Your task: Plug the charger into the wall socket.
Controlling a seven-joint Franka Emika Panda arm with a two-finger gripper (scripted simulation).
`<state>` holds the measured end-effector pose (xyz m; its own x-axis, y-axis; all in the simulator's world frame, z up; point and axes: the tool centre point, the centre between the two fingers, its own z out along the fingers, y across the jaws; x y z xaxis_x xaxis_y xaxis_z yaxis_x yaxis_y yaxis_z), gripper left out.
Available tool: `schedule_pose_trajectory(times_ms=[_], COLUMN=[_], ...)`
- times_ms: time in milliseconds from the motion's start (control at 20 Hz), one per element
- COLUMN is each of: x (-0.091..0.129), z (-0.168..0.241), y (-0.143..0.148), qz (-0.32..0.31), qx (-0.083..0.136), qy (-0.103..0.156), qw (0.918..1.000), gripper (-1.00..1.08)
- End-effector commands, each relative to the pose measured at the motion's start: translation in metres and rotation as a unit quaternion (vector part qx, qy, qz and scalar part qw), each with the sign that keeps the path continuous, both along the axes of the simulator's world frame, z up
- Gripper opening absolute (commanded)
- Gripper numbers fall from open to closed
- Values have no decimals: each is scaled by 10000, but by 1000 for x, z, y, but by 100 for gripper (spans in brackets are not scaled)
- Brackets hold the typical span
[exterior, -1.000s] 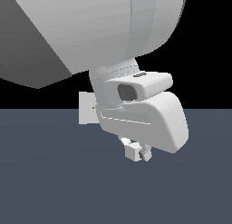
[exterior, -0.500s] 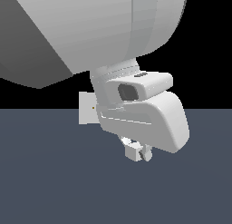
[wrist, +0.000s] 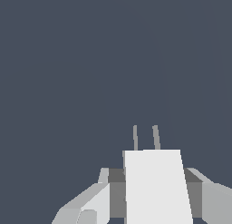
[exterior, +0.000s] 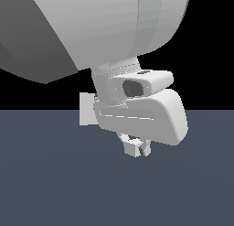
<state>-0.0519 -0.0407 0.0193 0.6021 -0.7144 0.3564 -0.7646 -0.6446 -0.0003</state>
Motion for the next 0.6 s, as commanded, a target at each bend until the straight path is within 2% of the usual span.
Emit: schedule_pose_trajectory(times_ms=[0, 300, 550], x=[5, 19, 31], z=[4, 16, 29], y=[2, 9, 19], qz=[247, 1071, 1861], qx=[-4, -16, -28], qy=[-7, -20, -32], qw=[9997, 9942, 9825], gripper=[-100, -100, -100])
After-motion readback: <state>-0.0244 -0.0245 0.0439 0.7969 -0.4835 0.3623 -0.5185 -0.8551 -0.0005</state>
